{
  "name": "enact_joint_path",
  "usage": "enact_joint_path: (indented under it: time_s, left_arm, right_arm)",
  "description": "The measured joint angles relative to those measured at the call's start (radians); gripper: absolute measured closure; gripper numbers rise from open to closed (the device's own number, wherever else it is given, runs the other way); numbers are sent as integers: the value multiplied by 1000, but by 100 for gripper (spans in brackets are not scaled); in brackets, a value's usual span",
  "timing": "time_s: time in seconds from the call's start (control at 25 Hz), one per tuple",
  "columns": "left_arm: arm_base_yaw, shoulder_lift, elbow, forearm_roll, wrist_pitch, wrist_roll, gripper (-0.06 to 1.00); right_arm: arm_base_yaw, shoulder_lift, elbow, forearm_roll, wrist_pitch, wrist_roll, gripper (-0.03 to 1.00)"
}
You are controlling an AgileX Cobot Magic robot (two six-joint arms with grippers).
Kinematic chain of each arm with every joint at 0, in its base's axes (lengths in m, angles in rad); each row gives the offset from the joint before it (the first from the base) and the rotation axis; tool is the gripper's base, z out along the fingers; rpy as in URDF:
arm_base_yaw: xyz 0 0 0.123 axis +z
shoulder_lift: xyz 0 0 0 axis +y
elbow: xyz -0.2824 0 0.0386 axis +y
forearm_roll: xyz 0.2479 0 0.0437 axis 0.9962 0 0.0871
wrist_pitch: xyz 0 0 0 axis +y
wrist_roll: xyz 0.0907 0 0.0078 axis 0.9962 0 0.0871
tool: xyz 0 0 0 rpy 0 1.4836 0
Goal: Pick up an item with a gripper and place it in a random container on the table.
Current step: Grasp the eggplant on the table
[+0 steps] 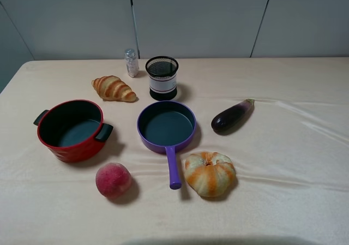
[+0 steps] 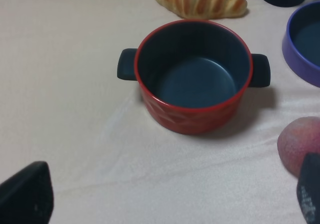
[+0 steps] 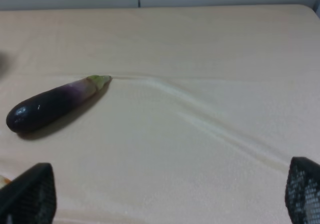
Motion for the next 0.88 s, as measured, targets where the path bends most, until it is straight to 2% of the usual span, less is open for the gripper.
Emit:
enact_joint_path:
  time_s: [0.64,0.88]
  left_arm:
    - [0,0,0,0,0,0,-4]
    - [0,0,0,0,0,0,-4]
  right_arm:
    - [0,0,0,2,0,0,27]
    - [0,43,0,36,0,0,27]
